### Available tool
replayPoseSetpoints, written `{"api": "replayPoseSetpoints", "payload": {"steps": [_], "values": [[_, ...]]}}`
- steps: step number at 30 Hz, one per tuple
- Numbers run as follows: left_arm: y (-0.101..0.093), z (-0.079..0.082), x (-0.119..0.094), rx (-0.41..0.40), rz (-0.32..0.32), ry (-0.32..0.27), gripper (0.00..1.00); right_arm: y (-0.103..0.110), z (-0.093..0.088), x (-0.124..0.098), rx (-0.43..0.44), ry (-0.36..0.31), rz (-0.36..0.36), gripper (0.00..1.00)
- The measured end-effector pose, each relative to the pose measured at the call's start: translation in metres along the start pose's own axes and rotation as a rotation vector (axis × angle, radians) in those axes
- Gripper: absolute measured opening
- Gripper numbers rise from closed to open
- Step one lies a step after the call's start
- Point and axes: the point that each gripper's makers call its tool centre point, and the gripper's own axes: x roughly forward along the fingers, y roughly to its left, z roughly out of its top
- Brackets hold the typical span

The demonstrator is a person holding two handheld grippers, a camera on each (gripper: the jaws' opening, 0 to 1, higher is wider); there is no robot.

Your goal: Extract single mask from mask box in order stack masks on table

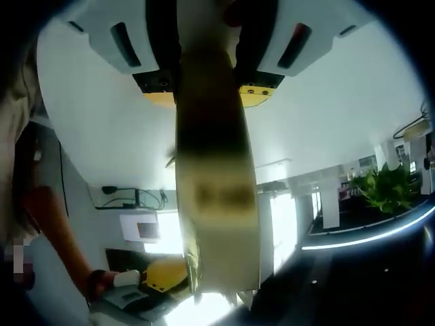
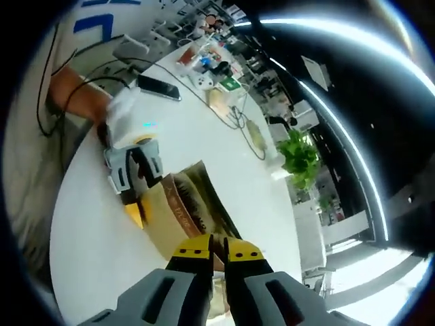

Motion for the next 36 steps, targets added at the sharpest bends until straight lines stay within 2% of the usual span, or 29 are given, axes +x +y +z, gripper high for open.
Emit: {"api": "replayPoseSetpoints", "payload": {"steps": [7,10,17,29,36], "values": [[0.000,0.000,0.000,0.002,0.000,0.000,0.21,0.000,0.002,0.003,0.011,0.005,0.002,0.00],[0.001,-0.001,0.000,0.001,-0.001,0.000,0.21,0.008,0.000,0.005,0.005,0.010,0.023,0.03],[0.000,0.000,0.000,0.001,-0.001,0.000,0.21,0.001,-0.001,0.008,0.020,0.014,0.009,0.00],[-0.002,0.000,0.000,0.002,-0.001,0.000,0.21,0.008,0.003,0.016,-0.036,0.032,0.122,0.00],[0.003,-0.002,0.001,0.004,-0.002,0.001,0.21,0.005,0.005,0.024,-0.046,0.038,0.147,0.00]]}}
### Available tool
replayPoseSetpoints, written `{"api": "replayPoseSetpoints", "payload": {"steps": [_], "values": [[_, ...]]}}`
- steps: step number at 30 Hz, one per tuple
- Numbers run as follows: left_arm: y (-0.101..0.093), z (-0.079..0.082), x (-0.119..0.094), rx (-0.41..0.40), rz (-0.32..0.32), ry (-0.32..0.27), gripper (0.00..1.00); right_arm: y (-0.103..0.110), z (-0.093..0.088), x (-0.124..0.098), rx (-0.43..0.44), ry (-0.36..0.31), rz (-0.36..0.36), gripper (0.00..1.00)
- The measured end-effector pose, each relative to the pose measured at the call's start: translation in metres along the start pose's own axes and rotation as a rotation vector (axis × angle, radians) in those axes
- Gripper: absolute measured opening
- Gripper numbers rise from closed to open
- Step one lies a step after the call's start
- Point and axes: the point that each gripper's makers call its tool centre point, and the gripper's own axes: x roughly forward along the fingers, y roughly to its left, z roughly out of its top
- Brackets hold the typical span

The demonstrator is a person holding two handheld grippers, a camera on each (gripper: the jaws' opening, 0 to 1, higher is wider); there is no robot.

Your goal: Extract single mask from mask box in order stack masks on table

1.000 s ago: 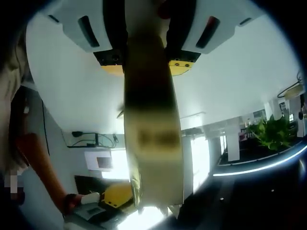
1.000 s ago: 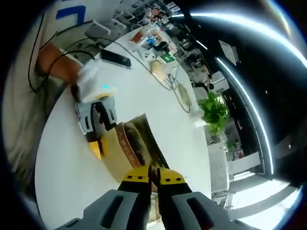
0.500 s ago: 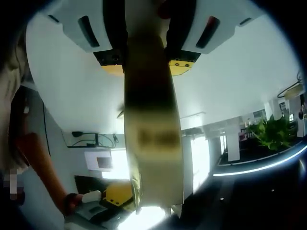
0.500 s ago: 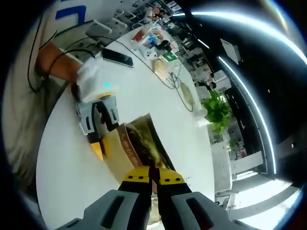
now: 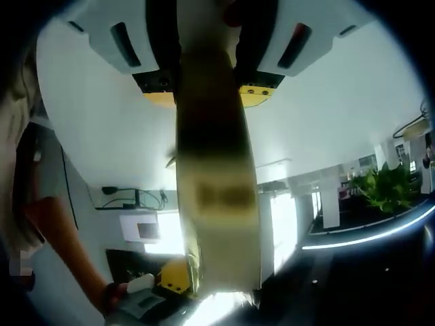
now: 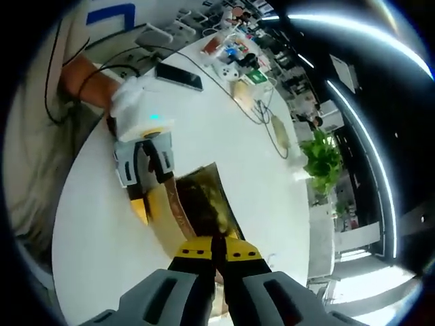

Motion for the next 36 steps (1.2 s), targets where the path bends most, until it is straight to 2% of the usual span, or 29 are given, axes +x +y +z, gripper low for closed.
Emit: {"api": "replayPoseSetpoints", "payload": {"steps": [8,15,36], "values": [[0.000,0.000,0.000,0.001,-0.001,0.000,0.21,0.004,-0.001,0.002,0.039,-0.007,0.035,0.00],[-0.001,0.000,0.000,0.000,-0.002,-0.001,0.21,0.001,-0.002,0.001,0.047,-0.009,0.002,0.00],[-0.001,0.000,-0.001,-0.009,-0.003,0.001,0.21,-0.006,-0.001,-0.008,0.108,-0.033,-0.018,0.00]]}}
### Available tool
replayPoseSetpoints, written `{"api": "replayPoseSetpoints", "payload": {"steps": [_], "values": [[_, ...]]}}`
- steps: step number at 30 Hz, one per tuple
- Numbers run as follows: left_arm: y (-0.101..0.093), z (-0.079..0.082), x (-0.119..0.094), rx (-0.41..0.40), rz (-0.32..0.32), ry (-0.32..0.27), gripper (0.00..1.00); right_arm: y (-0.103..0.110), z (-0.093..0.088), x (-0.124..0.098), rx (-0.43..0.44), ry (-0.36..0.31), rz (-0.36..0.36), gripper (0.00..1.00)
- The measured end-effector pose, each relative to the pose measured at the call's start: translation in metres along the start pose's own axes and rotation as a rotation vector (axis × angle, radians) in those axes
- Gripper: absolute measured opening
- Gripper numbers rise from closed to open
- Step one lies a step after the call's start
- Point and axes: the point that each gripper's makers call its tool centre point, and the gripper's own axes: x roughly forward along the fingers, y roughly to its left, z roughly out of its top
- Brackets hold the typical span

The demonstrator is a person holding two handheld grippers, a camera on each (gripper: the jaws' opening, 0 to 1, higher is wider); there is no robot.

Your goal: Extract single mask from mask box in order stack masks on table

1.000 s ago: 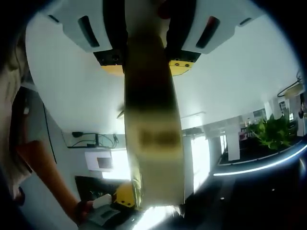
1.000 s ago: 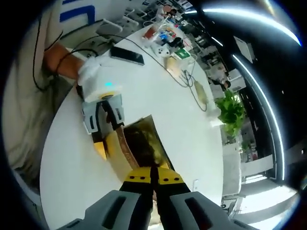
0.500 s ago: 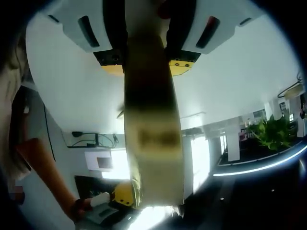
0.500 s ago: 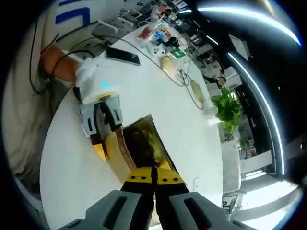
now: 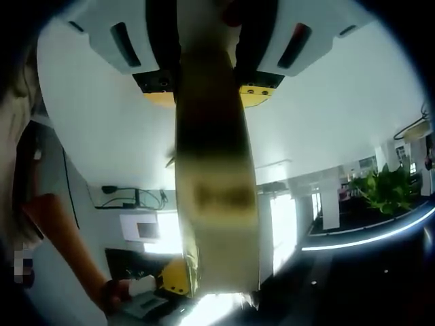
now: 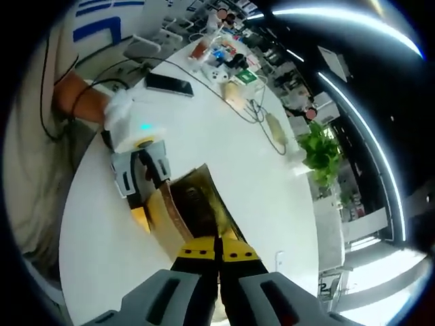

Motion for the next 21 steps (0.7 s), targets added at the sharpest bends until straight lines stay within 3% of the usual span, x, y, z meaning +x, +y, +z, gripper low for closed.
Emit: {"api": "replayPoseSetpoints", "payload": {"steps": [21], "values": [[-0.001,0.000,0.000,0.003,0.001,0.000,0.21,-0.034,0.016,-0.017,0.058,-0.088,-0.136,0.00]]}}
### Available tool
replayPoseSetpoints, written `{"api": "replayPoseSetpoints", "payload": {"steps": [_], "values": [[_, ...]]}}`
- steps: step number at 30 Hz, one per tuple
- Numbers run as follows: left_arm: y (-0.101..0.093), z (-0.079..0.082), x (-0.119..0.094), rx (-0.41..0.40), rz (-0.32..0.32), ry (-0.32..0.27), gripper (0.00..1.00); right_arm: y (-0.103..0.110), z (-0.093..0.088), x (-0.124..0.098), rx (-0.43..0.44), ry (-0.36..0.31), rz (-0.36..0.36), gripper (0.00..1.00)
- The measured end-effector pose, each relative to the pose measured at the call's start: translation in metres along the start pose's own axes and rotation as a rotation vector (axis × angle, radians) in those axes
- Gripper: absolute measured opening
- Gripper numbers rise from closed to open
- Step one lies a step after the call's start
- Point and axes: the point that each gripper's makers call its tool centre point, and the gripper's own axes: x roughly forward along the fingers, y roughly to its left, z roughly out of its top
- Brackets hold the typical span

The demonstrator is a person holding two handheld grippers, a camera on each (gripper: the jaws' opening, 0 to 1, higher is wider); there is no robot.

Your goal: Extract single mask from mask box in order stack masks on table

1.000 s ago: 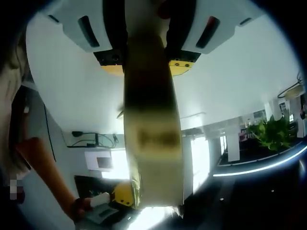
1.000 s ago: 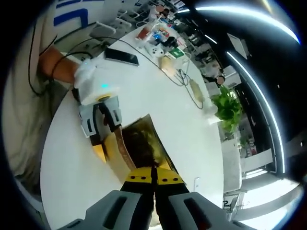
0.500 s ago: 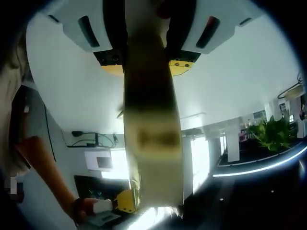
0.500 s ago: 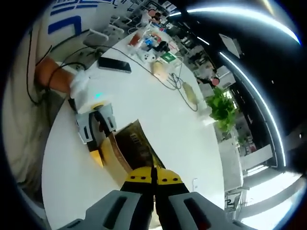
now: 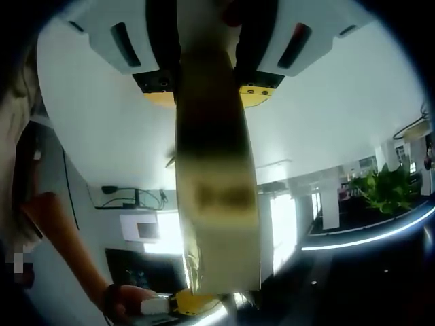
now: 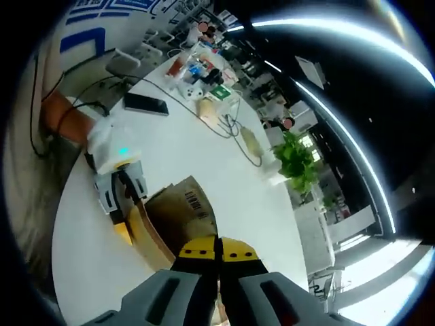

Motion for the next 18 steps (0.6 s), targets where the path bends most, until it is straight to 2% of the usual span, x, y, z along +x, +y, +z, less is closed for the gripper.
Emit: {"api": "replayPoseSetpoints", "payload": {"steps": [9,18], "values": [[0.001,0.000,0.000,-0.001,0.001,-0.001,0.21,-0.010,0.001,0.001,0.013,-0.023,-0.044,0.00],[0.001,0.000,0.000,-0.003,0.001,-0.001,0.22,-0.028,0.007,-0.002,-0.005,-0.059,-0.128,0.00]]}}
